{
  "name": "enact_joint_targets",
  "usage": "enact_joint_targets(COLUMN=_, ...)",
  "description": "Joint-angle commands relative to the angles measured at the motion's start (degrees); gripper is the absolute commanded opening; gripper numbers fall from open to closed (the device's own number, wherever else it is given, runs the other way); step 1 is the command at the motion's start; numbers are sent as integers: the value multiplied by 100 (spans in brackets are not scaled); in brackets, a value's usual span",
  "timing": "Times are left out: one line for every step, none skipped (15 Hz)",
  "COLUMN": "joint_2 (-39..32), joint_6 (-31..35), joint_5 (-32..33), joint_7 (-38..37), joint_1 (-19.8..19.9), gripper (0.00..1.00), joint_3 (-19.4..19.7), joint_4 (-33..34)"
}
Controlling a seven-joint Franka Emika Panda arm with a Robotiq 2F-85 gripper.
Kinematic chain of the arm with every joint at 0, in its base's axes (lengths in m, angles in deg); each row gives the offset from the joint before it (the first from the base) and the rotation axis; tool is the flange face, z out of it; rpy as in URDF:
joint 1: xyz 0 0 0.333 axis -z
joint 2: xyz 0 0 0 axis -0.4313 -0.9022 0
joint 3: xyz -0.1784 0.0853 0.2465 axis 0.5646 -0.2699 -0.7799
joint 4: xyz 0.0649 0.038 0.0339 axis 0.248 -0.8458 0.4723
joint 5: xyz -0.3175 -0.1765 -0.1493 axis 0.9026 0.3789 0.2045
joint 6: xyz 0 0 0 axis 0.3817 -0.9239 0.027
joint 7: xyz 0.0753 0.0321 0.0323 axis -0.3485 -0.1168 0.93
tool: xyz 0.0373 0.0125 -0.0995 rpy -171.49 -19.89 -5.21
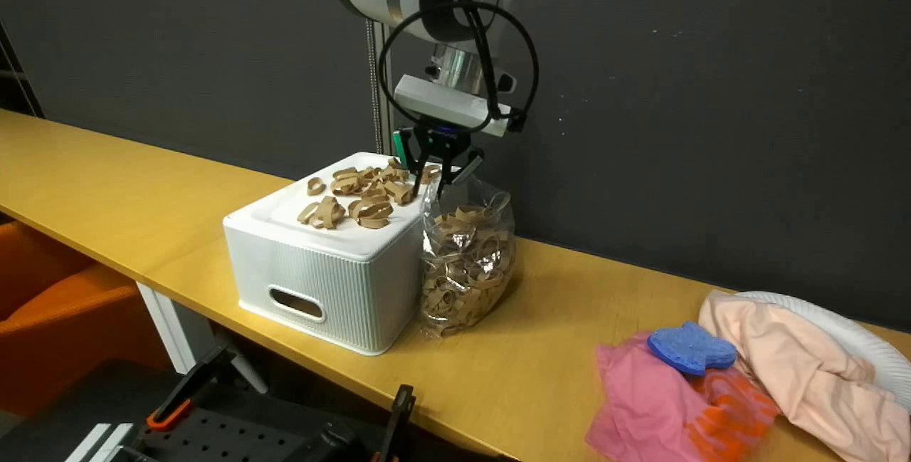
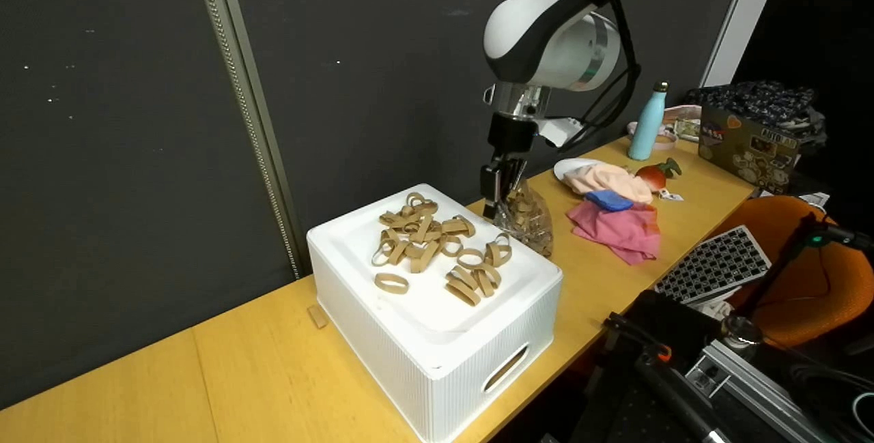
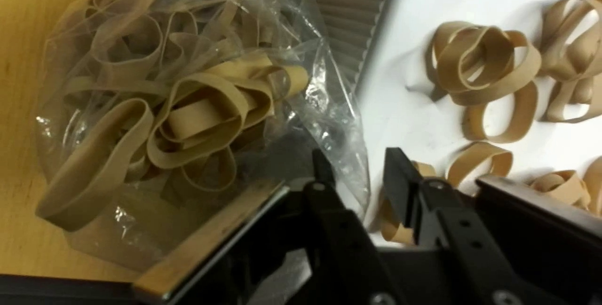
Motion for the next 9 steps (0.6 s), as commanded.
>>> enact_joint_targets(joint_2=36, joint_6=-235, joint_5=25, joint_7=-146, joint_1=71, gripper=5, joint_3=-49, joint_4=132)
enact_joint_targets(joint_2=29, joint_6=-280, joint_5=9, joint_7=-181, joint_1=82, gripper=0, joint_3=-46, joint_4=152)
enact_joint_targets(joint_2=36, joint_6=-332, joint_5=25, joint_7=-227, joint_1=79, gripper=0, joint_3=-40, joint_4=180)
enact_joint_targets(joint_2=63, joint_6=-375, joint_5=36, joint_7=-262, joint_1=78, gripper=0, joint_3=-37, joint_4=190)
enact_joint_targets(joint_2=91, joint_6=-439, joint_5=60, joint_7=-319, joint_1=75, gripper=0, joint_3=-25, joint_4=226)
enact_joint_targets(joint_2=105, joint_6=-476, joint_5=63, joint_7=-351, joint_1=76, gripper=0, joint_3=-19, joint_4=267)
enact_joint_targets(joint_2=125, joint_6=-509, joint_5=71, joint_7=-390, joint_1=76, gripper=0, joint_3=-10, joint_4=323)
enact_joint_targets(joint_2=153, joint_6=-521, joint_5=67, joint_7=-407, joint_1=78, gripper=0, joint_3=-5, joint_4=354)
enact_joint_targets(joint_2=192, joint_6=-532, joint_5=65, joint_7=-406, joint_1=85, gripper=0, joint_3=5, joint_4=351)
